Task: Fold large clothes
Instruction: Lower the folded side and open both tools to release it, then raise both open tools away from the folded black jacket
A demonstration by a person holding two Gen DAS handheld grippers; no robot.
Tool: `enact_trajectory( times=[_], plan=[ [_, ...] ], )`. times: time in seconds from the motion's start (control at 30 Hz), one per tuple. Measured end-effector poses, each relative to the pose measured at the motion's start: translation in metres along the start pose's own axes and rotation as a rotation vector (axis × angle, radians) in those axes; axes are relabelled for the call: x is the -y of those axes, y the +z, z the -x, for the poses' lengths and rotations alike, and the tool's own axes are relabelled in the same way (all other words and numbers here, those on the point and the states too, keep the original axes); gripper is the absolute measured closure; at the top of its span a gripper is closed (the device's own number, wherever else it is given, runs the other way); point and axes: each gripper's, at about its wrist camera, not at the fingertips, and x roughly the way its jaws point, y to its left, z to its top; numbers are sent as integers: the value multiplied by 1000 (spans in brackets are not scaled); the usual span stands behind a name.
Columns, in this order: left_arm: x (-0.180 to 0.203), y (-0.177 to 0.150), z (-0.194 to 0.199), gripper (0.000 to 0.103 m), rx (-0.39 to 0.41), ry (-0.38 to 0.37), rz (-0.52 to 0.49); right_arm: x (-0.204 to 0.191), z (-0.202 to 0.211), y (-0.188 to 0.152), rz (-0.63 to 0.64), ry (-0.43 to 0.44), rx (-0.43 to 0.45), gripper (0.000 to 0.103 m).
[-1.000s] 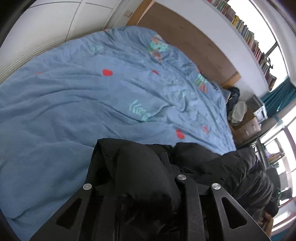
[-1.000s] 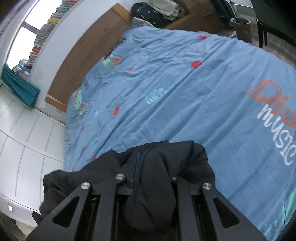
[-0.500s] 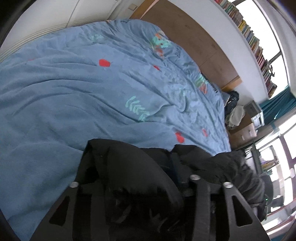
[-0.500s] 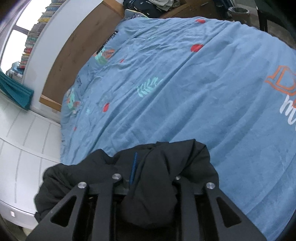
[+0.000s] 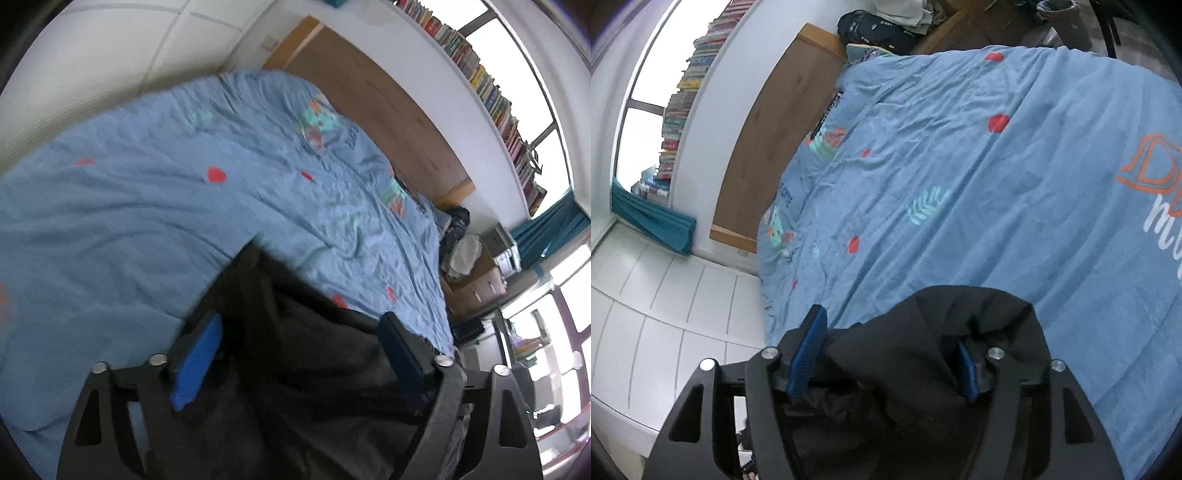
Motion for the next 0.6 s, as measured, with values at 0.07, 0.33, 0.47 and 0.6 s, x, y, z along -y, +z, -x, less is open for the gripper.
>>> enact_trajectory(
  times=[0.07, 0.33, 0.47, 0.6],
  plan=[
    [0, 2, 12, 15, 9, 5, 7, -1, 10, 1, -9, 0, 11, 38],
    [19, -21, 70, 14, 14, 51, -89, -8, 73, 3, -23, 44, 69, 31],
    [28, -47, 94, 14, -3, 89, -157, -13, 112, -17, 35, 47, 62, 30],
    [33, -80, 122, 14, -22, 110, -202, -18, 142, -50, 119, 36, 30, 30]
  ],
)
